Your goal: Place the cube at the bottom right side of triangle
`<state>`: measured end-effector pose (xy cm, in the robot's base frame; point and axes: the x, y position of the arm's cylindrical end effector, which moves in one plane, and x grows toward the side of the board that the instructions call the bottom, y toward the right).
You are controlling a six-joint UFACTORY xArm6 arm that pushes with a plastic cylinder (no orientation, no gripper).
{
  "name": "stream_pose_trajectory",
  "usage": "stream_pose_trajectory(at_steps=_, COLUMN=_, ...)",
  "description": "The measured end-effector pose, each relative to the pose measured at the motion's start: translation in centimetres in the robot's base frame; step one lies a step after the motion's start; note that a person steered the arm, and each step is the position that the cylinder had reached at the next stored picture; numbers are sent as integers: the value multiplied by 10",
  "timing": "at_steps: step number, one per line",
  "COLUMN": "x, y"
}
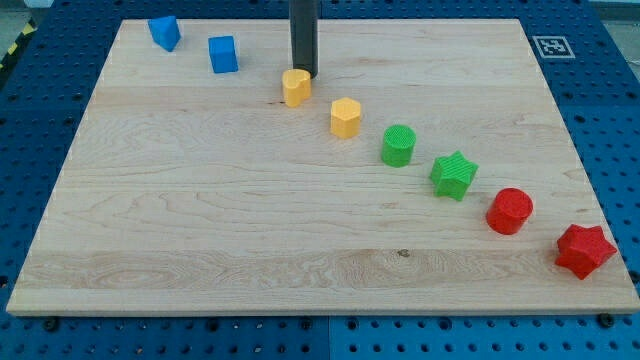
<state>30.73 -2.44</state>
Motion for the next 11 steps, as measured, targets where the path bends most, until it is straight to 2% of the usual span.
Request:
stream_pose_trajectory(at_steps=2, x=0, y=0)
stream_pose_trajectory(at_steps=4, x=-9, y=-49)
stream_pose_trajectory(at_steps=7, x=-17, y=-89)
stream_pose_trajectory(at_steps=9, x=-51, y=-118)
stream_pose_trajectory(at_steps=11, x=-32, y=-112)
